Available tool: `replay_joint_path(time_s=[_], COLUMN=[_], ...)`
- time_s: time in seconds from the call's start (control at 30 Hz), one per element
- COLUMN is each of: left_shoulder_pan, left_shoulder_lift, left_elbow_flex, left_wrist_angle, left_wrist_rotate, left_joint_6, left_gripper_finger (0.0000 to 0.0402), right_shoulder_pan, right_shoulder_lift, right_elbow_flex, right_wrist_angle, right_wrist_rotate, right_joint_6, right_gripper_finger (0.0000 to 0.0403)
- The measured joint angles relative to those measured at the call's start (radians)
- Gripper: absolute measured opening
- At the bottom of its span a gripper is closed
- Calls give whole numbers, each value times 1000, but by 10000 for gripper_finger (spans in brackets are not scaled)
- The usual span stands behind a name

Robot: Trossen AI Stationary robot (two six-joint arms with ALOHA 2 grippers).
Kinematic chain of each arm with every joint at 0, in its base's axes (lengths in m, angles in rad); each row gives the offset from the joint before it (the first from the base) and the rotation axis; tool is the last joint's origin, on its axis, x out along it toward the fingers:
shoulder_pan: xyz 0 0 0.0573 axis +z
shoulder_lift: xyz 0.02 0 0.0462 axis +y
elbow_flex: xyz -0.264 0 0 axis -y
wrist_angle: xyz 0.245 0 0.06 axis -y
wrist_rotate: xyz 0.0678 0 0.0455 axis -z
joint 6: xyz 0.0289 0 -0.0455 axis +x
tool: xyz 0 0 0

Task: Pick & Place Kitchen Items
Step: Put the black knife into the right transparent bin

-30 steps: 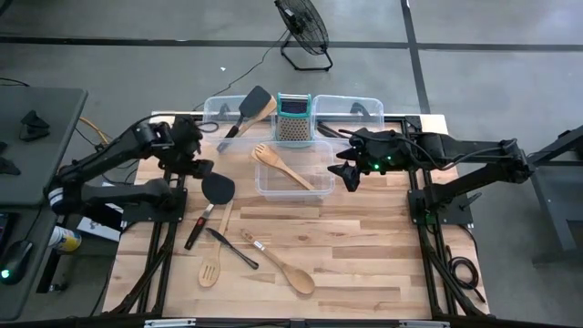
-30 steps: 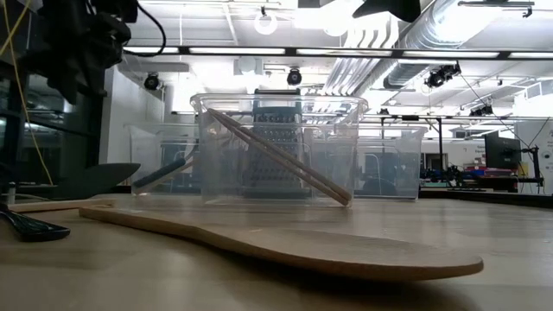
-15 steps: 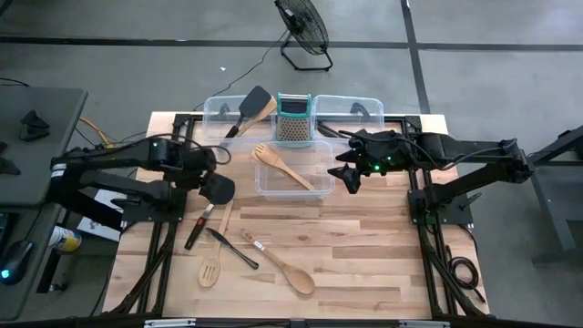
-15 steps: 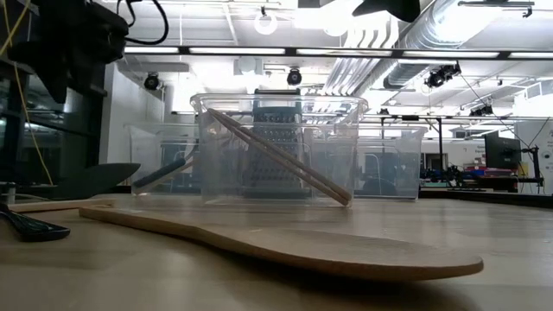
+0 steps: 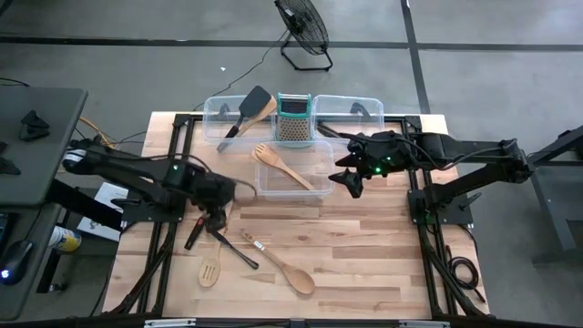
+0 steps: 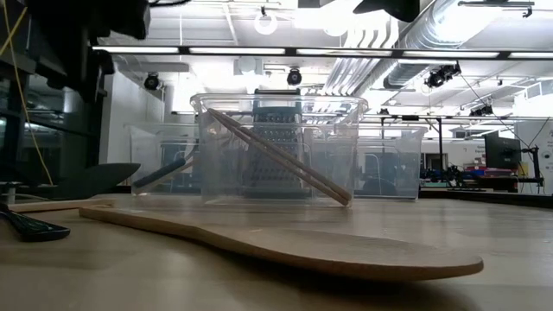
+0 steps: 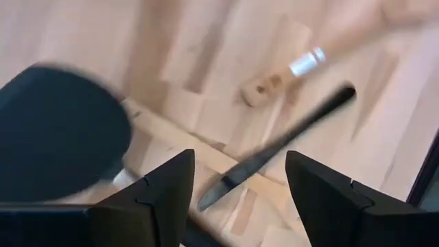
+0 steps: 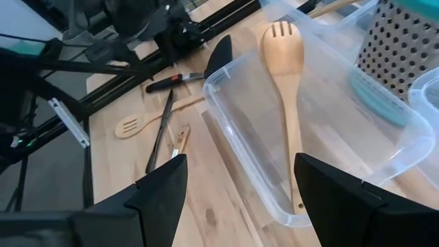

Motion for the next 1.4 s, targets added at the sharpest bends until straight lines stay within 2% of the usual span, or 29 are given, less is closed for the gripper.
replay_joint_path(time_s=[0.17,0.4,0.77,1.1,1.27,1.4], left_shoulder_pan=[-92,-176,-190,-194,-244,-303], left_shoulder_lift=[63,128,236,365,413,444], left_elbow_flex=[0,0,0,0,0,0], left_wrist_angle=[24,50,84,214,205,213], left_wrist_rotate=[2,2,4,47,50,10], left_joint_6=[183,292,410,428,437,450], left_gripper_finger=[227,232,308,299,296,296], right_shoulder_pan=[0,0,0,0,0,0], right_shoulder_lift=[0,0,0,0,0,0], right_elbow_flex=[0,0,0,0,0,0], right_wrist_angle=[0,-12,-47,-47,-47,-47], right_wrist_rotate=[-27,-32,-56,-65,-80,-79], right_joint_6=[-21,-26,-26,-20,-18,-18], right_gripper_finger=[260,260,260,260,260,260])
